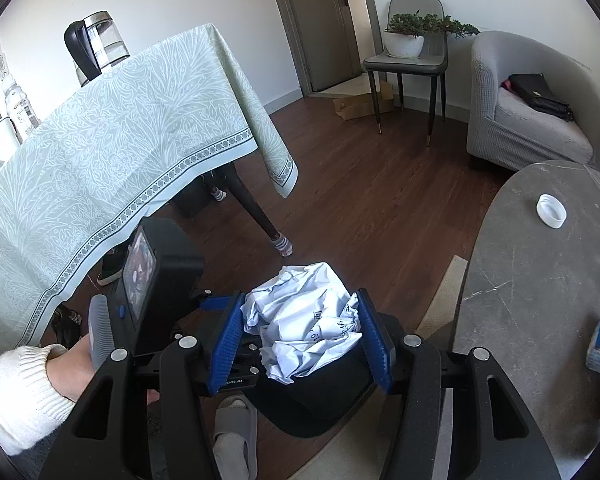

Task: Collect trash
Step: 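Carry both paper balls over the green bin while the left tool opens to drop its ball, then lower the paper ball into the green bin and open the right tool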

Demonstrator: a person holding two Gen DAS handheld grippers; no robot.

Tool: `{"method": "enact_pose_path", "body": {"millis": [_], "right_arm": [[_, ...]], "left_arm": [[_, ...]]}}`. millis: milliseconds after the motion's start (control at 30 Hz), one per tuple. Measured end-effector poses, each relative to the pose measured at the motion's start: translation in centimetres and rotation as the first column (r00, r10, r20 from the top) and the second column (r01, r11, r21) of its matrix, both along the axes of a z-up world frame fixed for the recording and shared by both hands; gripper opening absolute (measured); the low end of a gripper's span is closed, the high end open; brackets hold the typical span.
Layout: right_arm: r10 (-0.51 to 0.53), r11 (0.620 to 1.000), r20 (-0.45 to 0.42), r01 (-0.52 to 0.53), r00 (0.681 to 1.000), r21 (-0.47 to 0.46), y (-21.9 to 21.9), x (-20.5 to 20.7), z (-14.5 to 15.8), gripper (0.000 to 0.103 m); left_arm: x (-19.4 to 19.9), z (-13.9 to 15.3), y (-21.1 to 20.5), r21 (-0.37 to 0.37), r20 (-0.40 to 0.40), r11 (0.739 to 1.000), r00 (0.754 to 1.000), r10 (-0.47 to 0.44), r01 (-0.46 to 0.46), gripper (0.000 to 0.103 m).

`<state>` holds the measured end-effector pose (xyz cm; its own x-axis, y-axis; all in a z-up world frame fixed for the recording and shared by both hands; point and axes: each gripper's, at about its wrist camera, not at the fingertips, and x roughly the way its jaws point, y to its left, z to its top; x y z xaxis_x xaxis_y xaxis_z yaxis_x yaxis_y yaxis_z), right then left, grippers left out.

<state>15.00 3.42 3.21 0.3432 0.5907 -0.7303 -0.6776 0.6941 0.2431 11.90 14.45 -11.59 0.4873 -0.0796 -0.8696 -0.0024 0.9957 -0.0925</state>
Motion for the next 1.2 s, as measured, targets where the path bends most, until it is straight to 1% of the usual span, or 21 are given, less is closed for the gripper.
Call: {"method": "enact_pose_path", "body": {"millis": [133, 267, 333, 400, 467, 500, 533, 600, 867, 967, 1033, 1067, 1200], "right_arm": [[0.002, 1.000, -0.017, -0.003, 1.000, -0.011, 0.7, 0.3, -1.0, 0.056], [0.000, 1.000, -0.046, -0.001, 0.999, -0.019, 1.4, 0.6, -2.4, 0.056], [-0.002, 1.000, -0.064, 0.000, 0.998, -0.025, 1.7, 0.9, -3.2, 0.056], [-0.001, 0.999, -0.078, -0.002, 0.997, -0.035, 2.2, 1.1, -4.1, 0.056], [0.003, 0.999, -0.094, -0.007, 0.996, -0.048, 2.8, 1.2, -5.0, 0.056], [0.005, 0.998, -0.101, -0.011, 0.995, -0.057, 3.1, 1.2, -5.5, 0.056], [0.006, 0.998, -0.109, -0.014, 0.994, -0.066, 3.4, 1.3, -6.0, 0.056], [0.011, 0.996, -0.127, -0.022, 0.992, -0.086, 4.1, 1.2, -7.1, 0.056], [0.034, 0.978, -0.196, -0.073, 0.980, -0.193, 6.2, 1.1, -11.7, 0.056], [0.042, 0.968, -0.213, -0.093, 0.976, -0.234, 6.6, 0.8, -13.1, 0.057], [0.044, 0.958, -0.210, -0.100, 0.977, -0.268, 6.9, 0.6, -13.9, 0.058], [0.043, 0.953, -0.207, -0.102, 0.977, -0.286, 7.0, 0.5, -14.2, 0.059], [0.041, 0.939, -0.201, -0.107, 0.979, -0.327, 7.0, 0.1, -15.1, 0.072]], "left_arm": [[-0.7, 2.0, 1.3, -0.012, 0.065, 0.999, 0.997, 0.031, -0.031, 0.069], [-1.6, 4.7, 2.9, -0.039, 0.155, 0.997, 0.985, 0.073, -0.068, 0.068], [-2.0, 5.8, 3.5, -0.048, 0.189, 0.995, 0.977, 0.096, -0.088, 0.064], [-2.4, 7.0, 4.2, -0.065, 0.223, 0.992, 0.968, 0.118, -0.106, 0.058], [-2.7, 8.1, 4.7, -0.085, 0.250, 0.990, 0.959, 0.134, -0.116, 0.055], [-2.9, 8.5, 4.8, -0.097, 0.263, 0.989, 0.955, 0.137, -0.115, 0.052], [-2.9, 9.0, 5.0, -0.105, 0.274, 0.988, 0.952, 0.138, -0.113, 0.050], [-3.1, 9.9, 4.9, -0.107, 0.297, 0.988, 0.944, 0.140, -0.113, 0.042], [-3.4, 12.3, 4.0, -0.134, 0.346, 0.987, 0.930, 0.127, -0.086, 0.029], [-3.6, 13.1, 3.7, -0.150, 0.363, 0.986, 0.923, 0.126, -0.075, 0.028], [-3.8, 13.6, 3.4, -0.161, 0.373, 0.984, 0.919, 0.127, -0.071, 0.028], [-3.8, 13.9, 3.2, -0.162, 0.378, 0.984, 0.917, 0.125, -0.068, 0.028], [-4.0, 14.4, 2.6, -0.145, 0.394, 0.987, 0.912, 0.117, -0.064, 0.028]]}}
